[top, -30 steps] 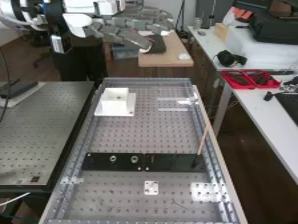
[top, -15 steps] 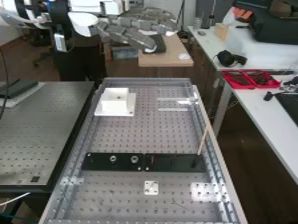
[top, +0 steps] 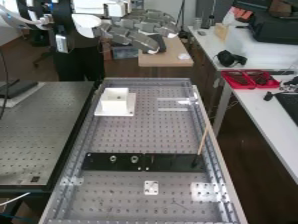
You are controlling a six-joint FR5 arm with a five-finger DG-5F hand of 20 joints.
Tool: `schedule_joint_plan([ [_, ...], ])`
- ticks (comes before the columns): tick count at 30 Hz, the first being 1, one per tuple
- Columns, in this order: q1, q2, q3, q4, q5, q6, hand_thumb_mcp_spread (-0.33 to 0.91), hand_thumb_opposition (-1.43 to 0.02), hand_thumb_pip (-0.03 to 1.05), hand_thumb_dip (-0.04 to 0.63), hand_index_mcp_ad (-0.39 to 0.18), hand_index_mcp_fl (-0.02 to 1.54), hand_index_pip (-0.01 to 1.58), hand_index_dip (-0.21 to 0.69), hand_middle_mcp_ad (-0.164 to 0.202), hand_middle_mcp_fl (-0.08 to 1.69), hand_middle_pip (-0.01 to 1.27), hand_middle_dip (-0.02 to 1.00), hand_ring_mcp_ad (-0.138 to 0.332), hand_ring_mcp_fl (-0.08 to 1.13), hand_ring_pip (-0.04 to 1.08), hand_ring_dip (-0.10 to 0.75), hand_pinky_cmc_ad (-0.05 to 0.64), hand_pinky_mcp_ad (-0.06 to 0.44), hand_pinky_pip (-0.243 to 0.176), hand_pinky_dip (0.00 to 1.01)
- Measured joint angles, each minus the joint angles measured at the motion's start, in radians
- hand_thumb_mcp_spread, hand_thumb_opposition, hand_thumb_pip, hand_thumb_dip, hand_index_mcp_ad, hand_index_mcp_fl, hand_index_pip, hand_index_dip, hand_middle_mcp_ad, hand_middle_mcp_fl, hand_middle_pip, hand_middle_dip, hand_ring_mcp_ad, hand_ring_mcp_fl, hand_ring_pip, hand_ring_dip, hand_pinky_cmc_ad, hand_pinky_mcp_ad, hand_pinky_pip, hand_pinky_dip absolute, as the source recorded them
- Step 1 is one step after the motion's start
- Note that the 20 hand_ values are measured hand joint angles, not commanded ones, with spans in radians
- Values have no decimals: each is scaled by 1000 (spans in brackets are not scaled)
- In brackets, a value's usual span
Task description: Grab the smaller nut and place it in the white container
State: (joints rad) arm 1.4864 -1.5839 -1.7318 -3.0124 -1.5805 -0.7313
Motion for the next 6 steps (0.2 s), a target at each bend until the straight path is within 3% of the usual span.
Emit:
schedule_joint_plan([
  [6, -11, -10, 19, -11, -30, -12, 251, -709, 668, 182, -154, 42, 105, 258, 86, 19, 115, 255, 127, -3, 66, 154, 342, 271, -44, 230],
])
